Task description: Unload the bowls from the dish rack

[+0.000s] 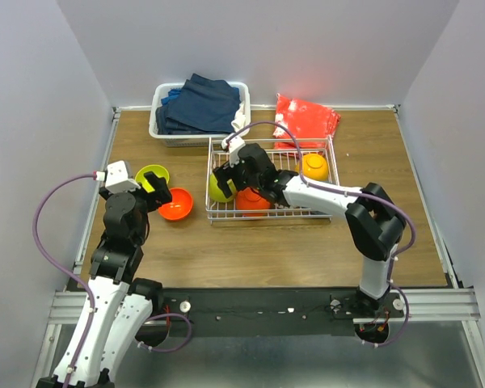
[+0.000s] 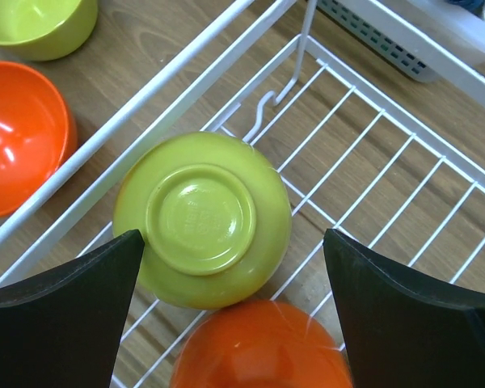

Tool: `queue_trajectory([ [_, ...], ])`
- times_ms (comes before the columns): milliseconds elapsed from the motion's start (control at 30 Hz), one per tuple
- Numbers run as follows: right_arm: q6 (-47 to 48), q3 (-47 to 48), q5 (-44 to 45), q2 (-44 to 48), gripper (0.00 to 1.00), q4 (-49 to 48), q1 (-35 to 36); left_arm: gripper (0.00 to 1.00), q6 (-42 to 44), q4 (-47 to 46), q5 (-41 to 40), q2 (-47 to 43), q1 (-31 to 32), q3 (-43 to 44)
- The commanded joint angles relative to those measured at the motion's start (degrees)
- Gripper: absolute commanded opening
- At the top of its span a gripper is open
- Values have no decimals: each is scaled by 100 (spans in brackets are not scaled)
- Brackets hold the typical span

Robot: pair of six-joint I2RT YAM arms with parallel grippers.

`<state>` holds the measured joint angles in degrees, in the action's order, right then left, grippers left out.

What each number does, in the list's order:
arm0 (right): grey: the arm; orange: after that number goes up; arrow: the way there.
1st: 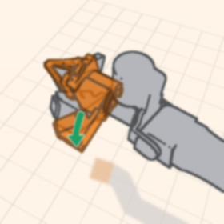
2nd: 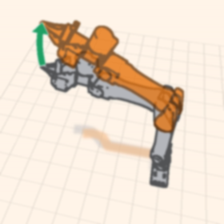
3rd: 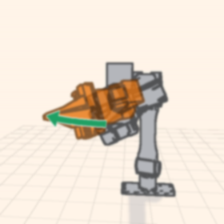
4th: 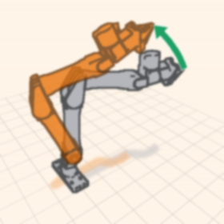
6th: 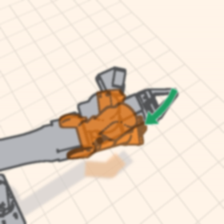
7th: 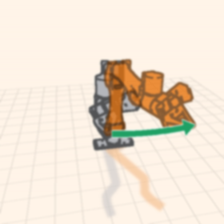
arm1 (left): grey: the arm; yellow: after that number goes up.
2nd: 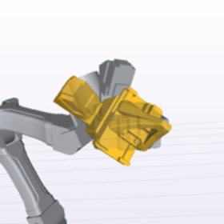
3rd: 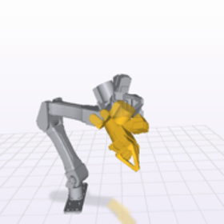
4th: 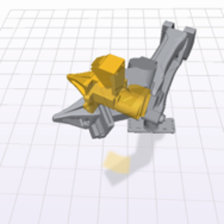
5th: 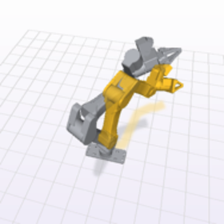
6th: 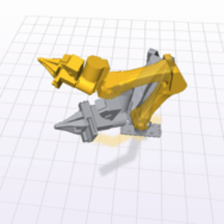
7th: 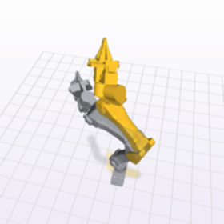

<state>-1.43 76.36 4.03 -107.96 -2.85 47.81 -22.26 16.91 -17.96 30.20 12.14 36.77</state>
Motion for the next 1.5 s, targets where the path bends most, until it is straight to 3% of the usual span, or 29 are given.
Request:
queue_trajectory([
  [0,73,151,115,-199,100,4,-237,99,73,85,170,-93,51,40],
  [533,82,626,510,-656,100,-198,-931,99,73,85,266,-102,69,5],
  [767,-374,600,142,-393,100,-181,-940,99,55,85,275,-93,69,-4],
  [1100,-2674,117,-930,91,100,-672,-1274,99,64,67,293,-101,78,-21],
  [1267,-3740,230,-1589,-172,100,-831,-1441,99,55,67,284,-110,87,-21],
  [1467,-4567,423,-1686,-559,100,-770,-1476,99,73,67,275,-154,113,-30],
])
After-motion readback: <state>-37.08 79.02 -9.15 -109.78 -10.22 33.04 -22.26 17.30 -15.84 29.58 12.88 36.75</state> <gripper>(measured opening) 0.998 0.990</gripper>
